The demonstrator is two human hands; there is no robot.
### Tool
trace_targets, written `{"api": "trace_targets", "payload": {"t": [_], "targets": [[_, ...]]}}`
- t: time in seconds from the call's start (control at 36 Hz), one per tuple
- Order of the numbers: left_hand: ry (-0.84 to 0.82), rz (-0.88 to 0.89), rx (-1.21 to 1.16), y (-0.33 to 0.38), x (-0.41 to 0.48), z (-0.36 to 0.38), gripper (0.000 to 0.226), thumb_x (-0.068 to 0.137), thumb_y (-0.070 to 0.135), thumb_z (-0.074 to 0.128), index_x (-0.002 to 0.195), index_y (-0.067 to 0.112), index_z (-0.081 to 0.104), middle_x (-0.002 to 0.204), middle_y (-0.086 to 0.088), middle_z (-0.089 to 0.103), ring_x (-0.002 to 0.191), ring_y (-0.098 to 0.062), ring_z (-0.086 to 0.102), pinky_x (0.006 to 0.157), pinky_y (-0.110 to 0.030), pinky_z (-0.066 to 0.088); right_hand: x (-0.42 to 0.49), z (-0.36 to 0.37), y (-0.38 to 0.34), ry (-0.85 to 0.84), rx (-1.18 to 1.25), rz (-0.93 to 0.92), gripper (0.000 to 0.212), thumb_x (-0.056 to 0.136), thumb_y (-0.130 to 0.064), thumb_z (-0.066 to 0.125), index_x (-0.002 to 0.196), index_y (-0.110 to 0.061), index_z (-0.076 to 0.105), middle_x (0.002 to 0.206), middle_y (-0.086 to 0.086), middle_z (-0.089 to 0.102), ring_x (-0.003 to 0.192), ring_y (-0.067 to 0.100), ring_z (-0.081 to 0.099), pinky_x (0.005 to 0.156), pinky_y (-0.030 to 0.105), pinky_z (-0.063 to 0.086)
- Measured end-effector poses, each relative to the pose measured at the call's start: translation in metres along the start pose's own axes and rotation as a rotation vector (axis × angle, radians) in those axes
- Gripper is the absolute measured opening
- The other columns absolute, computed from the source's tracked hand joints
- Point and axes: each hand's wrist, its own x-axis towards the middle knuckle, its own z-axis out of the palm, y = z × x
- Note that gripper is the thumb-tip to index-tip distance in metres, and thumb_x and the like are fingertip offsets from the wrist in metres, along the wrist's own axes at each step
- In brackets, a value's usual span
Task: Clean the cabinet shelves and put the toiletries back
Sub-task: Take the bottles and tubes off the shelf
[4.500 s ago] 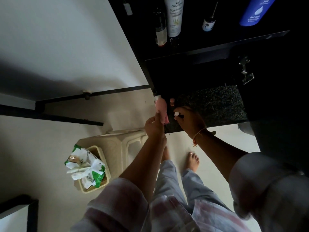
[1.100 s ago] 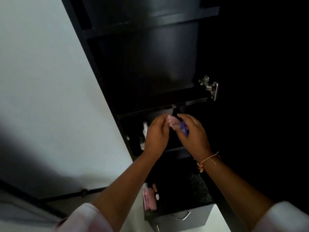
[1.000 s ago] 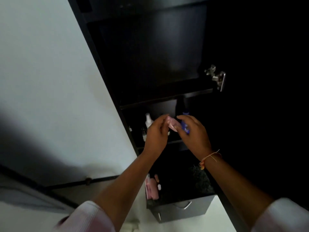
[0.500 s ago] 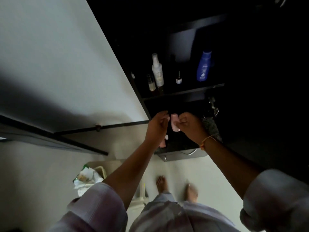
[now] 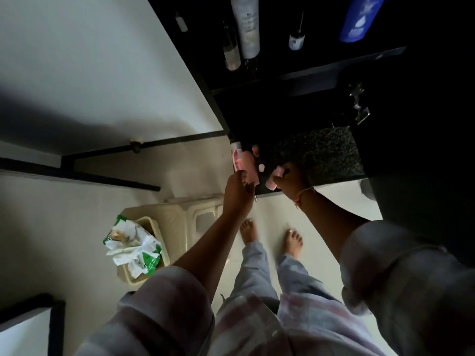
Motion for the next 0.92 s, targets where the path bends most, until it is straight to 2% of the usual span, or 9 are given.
{"api": "trace_targets", "payload": {"t": [0.08,0.19,0.28,0.36,0.47,0.64,0.72,0.78,0.92], "targets": [[-0.003,-0.015,-0.005,-0.005,0.004,0.004,0.024,0.086,0.012,0.061,0.109,0.006,0.061,0.107,-0.01,0.063,0.096,-0.022,0.06,0.073,-0.021,0.039,0.0,0.008,-0.005,-0.007,0.011,0.008,0.031,0.077,-0.014,0.071,0.106,-0.005,0.063,0.102,0.019,0.067,0.093,0.034,0.065,0.082,0.048,0.054],[-0.016,-0.016,-0.009,-0.011,0.01,0.009,0.021,0.086,0.016,0.064,0.105,0.009,0.061,0.103,-0.009,0.065,0.092,-0.022,0.062,0.071,-0.019,0.039,0.023,0.022,0.017,-0.012,-0.023,-0.019,0.034,0.065,-0.035,0.067,0.089,-0.011,0.066,0.086,0.016,0.07,0.079,0.034,0.067,0.07,0.05,0.056],[-0.016,-0.012,-0.017,-0.012,0.013,0.008,0.018,0.086,0.016,0.065,0.103,0.008,0.062,0.1,-0.007,0.065,0.085,-0.016,0.06,0.065,-0.014,0.035,0.041,0.03,0.036,-0.005,-0.055,-0.04,0.044,0.064,-0.048,0.062,0.092,-0.015,0.063,0.089,0.015,0.069,0.08,0.037,0.067,0.069,0.05,0.056],[-0.018,-0.018,-0.02,-0.013,0.014,0.007,0.016,0.086,0.016,0.065,0.1,0.009,0.063,0.099,-0.006,0.065,0.085,-0.017,0.061,0.066,-0.018,0.039,0.025,0.02,0.014,0.015,-0.062,-0.049,0.04,0.069,-0.041,0.065,0.101,-0.016,0.059,0.096,0.017,0.067,0.085,0.038,0.066,0.074,0.052,0.055],[-0.032,-0.022,0.0,-0.013,0.015,0.006,0.015,0.083,0.017,0.063,0.097,0.012,0.06,0.097,-0.007,0.063,0.085,-0.019,0.06,0.067,-0.023,0.042,0.004,0.009,-0.011,0.03,-0.116,-0.062,0.028,0.083,-0.021,0.067,0.107,-0.007,0.061,0.098,0.018,0.067,0.09,0.033,0.063,0.08,0.045,0.052],[-0.034,-0.007,0.004,-0.005,0.011,-0.002,0.02,0.082,0.011,0.061,0.102,0.01,0.058,0.102,-0.009,0.061,0.086,-0.017,0.06,0.074,-0.032,0.052,-0.002,0.002,-0.014,0.011,-0.11,-0.048,0.04,0.083,-0.017,0.068,0.118,-0.004,0.056,0.11,0.019,0.064,0.101,0.034,0.061,0.087,0.046,0.05],[-0.007,0.026,0.025,0.004,0.006,-0.011,0.033,0.085,0.013,0.061,0.117,0.009,0.057,0.111,-0.011,0.06,0.1,-0.023,0.059,0.086,-0.037,0.051,-0.008,-0.005,-0.019,0.031,-0.086,-0.035,0.048,0.084,-0.019,0.067,0.128,-0.006,0.052,0.12,0.019,0.06,0.109,0.034,0.058,0.093,0.045,0.049],[0.017,0.057,0.034,0.015,0.003,-0.02,0.033,0.087,0.013,0.061,0.119,0.008,0.056,0.111,-0.011,0.06,0.101,-0.022,0.058,0.086,-0.033,0.049,-0.013,-0.012,-0.025,0.041,-0.064,-0.051,0.049,0.085,-0.021,0.066,0.129,-0.006,0.051,0.123,0.019,0.058,0.111,0.035,0.057,0.093,0.046,0.049],[0.126,0.177,-0.005,0.051,-0.01,-0.043,0.02,0.089,0.008,0.057,0.109,0.007,0.062,0.097,0.0,0.058,0.088,-0.012,0.053,0.075,-0.02,0.038,-0.028,-0.031,-0.045,0.075,-0.073,-0.147,0.049,0.087,-0.024,0.066,0.13,-0.01,0.05,0.123,0.017,0.059,0.111,0.034,0.058,0.092,0.044,0.051]]}}
